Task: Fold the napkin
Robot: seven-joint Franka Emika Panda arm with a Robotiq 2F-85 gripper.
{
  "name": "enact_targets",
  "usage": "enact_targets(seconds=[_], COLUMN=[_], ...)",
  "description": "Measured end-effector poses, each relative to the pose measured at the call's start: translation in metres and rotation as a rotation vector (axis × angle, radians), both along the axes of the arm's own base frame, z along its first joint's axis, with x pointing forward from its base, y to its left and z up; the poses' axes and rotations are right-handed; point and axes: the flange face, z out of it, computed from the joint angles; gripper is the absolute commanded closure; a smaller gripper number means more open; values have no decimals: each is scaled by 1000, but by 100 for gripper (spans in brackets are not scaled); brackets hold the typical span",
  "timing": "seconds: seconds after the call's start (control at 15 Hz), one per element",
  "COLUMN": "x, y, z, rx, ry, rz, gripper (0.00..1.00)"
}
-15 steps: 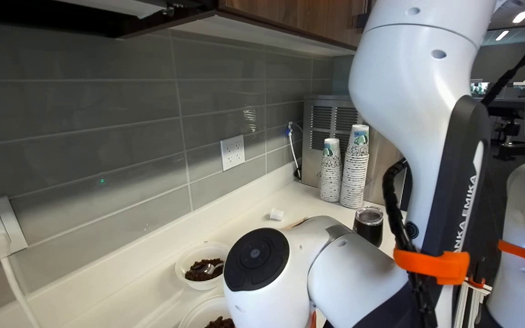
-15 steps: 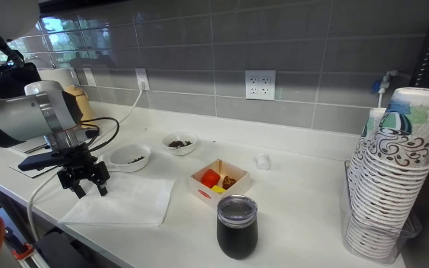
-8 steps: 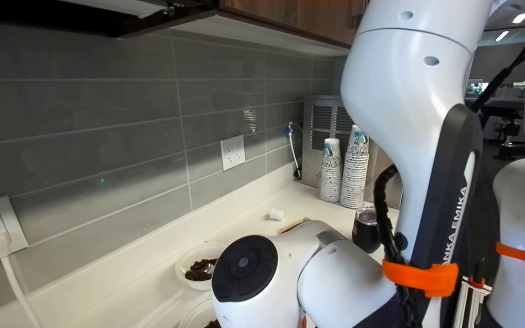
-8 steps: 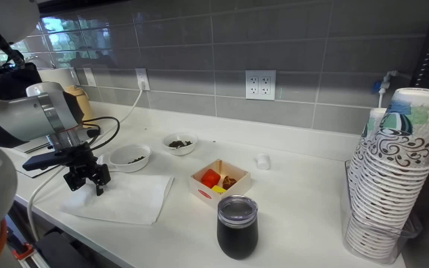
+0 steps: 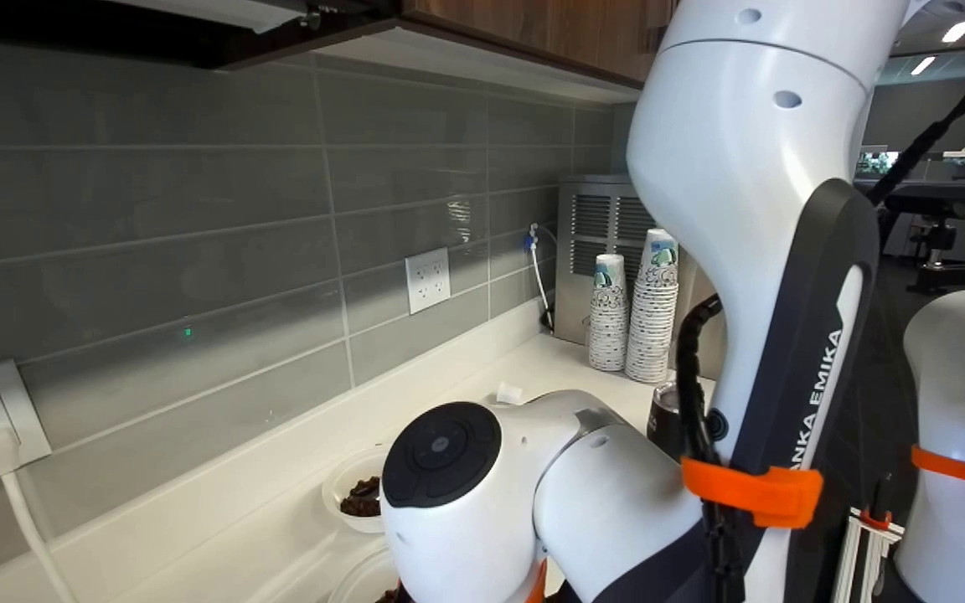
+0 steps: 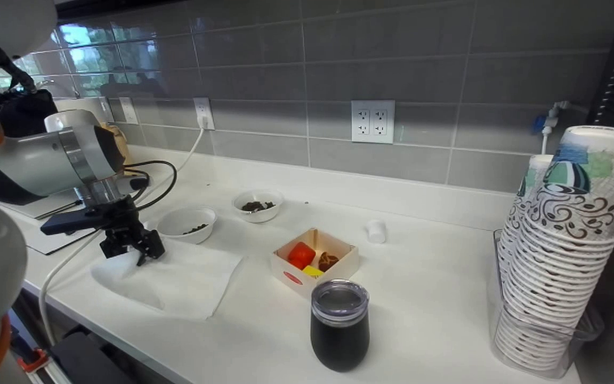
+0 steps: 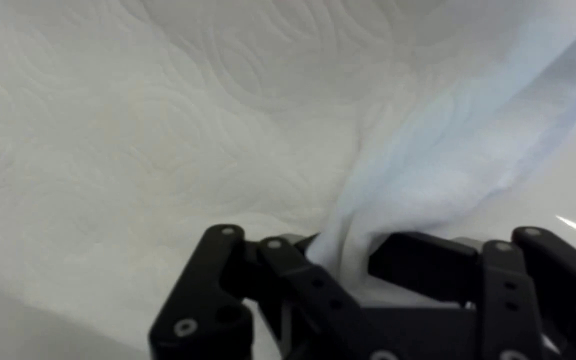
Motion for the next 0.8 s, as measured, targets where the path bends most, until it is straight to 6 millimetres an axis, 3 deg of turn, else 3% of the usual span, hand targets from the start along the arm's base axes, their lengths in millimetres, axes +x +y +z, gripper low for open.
enact_targets(seconds=[0.33,0.8], x=[7,1], y=[7,-13], z=[20,31], rx=[210,507], ry=[-69,-165], rz=[4,-53], gripper=[100,100])
